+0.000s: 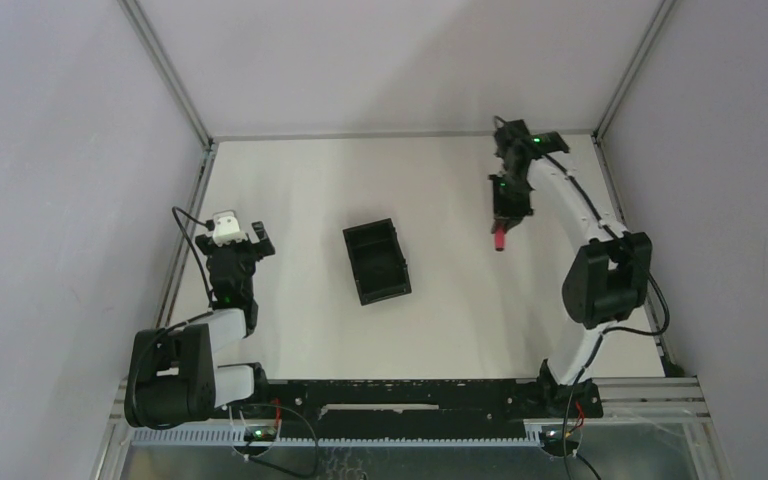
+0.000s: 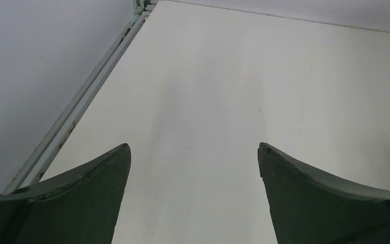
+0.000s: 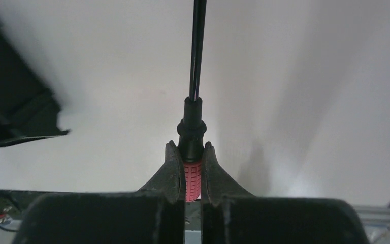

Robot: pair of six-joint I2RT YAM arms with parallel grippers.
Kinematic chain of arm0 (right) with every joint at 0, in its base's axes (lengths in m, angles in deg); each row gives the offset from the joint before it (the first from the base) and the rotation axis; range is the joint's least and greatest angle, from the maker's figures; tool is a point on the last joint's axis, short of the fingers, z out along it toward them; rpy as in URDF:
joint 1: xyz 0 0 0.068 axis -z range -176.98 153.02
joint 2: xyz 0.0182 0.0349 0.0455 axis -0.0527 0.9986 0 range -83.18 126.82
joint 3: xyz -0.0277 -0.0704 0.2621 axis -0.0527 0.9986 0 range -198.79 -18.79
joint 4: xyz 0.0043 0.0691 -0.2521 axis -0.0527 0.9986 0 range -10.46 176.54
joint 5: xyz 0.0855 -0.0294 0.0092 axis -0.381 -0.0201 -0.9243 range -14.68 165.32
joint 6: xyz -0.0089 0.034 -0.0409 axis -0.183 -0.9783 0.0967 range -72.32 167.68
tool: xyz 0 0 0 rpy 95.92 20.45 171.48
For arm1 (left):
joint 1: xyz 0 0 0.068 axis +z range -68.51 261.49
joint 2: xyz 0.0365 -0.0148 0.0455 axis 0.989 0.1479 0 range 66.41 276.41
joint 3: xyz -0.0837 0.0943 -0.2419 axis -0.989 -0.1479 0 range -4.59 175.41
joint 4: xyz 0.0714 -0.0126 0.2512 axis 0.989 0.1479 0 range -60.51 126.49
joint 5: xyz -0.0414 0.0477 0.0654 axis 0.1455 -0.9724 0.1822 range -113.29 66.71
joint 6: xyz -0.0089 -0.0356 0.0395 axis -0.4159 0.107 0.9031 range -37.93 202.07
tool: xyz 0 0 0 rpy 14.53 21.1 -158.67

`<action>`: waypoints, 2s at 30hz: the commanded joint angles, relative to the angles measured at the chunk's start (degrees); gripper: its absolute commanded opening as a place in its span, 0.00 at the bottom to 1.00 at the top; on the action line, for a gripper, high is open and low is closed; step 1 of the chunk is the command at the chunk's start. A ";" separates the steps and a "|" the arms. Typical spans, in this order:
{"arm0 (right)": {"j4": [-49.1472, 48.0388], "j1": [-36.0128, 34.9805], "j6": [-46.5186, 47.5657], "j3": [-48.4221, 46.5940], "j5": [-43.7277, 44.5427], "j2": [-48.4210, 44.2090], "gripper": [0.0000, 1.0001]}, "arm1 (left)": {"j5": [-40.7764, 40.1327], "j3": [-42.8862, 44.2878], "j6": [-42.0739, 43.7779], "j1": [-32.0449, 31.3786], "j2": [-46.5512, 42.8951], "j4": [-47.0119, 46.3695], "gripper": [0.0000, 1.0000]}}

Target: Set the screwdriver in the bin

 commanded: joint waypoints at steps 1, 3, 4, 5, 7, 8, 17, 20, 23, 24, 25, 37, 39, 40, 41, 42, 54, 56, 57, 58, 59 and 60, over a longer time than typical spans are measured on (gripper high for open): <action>-1.78 -10.59 -4.62 -7.61 -5.19 4.78 0.00 | -0.09 0.58 -0.41 -0.45 -0.75 -1.28 1.00; -2.27 -15.62 -5.32 -13.44 -5.67 8.01 0.00 | -0.08 0.62 -0.34 -0.42 -0.74 -1.28 1.00; -2.39 -17.84 -5.32 -15.41 -5.87 9.79 0.00 | -0.07 0.60 -0.33 -0.43 -0.77 -1.28 1.00; -2.35 -20.15 -5.03 -19.28 -6.04 11.60 0.00 | -0.11 0.60 -0.33 -0.45 -0.76 -1.28 1.00; -2.14 -24.17 -4.10 -25.42 -6.28 15.15 0.00 | -0.13 0.65 -0.33 -0.45 -0.74 -1.28 1.00; -1.95 -25.91 -3.38 -28.00 -6.39 16.83 0.00 | -0.07 0.62 -0.33 -0.45 -0.84 -1.24 1.00; -7.26 -37.24 10.91 -27.86 5.87 22.81 0.00 | -0.10 0.64 -0.38 -0.44 -0.79 -1.24 1.00; -9.69 -37.45 11.11 -23.90 7.62 23.49 0.00 | -0.10 0.66 -0.40 -0.45 -0.79 -1.24 1.00; -13.40 -37.53 11.11 -19.95 7.66 23.78 0.00 | -0.12 0.60 -0.35 -0.43 -0.77 -1.28 1.00; -14.19 -37.58 11.11 -18.80 7.10 23.82 0.00 | -0.12 0.63 -0.34 -0.42 -0.80 -1.24 1.00; -15.50 -37.66 11.11 -17.87 6.65 23.79 0.00 | -0.07 0.59 -0.39 -0.43 -0.77 -1.28 1.00; -18.96 -38.11 8.62 -15.52 7.26 24.07 0.42 | -0.07 0.59 -0.37 -0.42 -0.77 -1.28 1.00; -18.82 -38.15 8.07 -15.83 7.26 23.12 0.44 | -0.07 0.63 -0.39 -0.43 -0.77 -1.28 1.00; -18.67 -38.17 7.67 -16.11 7.59 22.49 0.44 | -0.11 0.61 -0.34 -0.43 -0.75 -1.28 1.00; -18.32 -38.22 7.35 -16.41 7.81 21.79 0.44 | -0.09 0.59 -0.40 -0.43 -0.76 -1.24 1.00; -18.20 -38.23 7.01 -16.76 8.03 20.93 0.44 | -0.07 0.65 -0.36 -0.40 -0.79 -1.28 1.00; -21.79 -37.25 3.88 -12.88 9.87 2.25 0.98 | -0.12 0.62 -0.38 -0.44 -0.73 -1.28 1.00; -24.33 -36.07 3.42 -9.10 8.84 -2.27 1.00 | -0.10 0.63 -0.35 -0.45 -0.71 -1.28 1.00; -26.01 -35.39 3.43 -6.48 8.25 -4.93 1.00 | -0.12 0.61 -0.35 -0.45 -0.79 -1.28 1.00; -28.26 -34.75 3.31 -3.59 7.83 -7.74 1.00 | -0.07 0.59 -0.35 -0.40 -0.80 -1.28 1.00; -30.68 -34.01 3.27 -0.49 7.26 -10.57 0.99 | -0.09 0.63 -0.41 -0.43 -0.73 -1.28 1.00; -33.14 -33.29 3.03 2.97 6.88 -13.74 1.00 | -0.13 0.61 -0.41 -0.44 -0.71 -1.26 1.00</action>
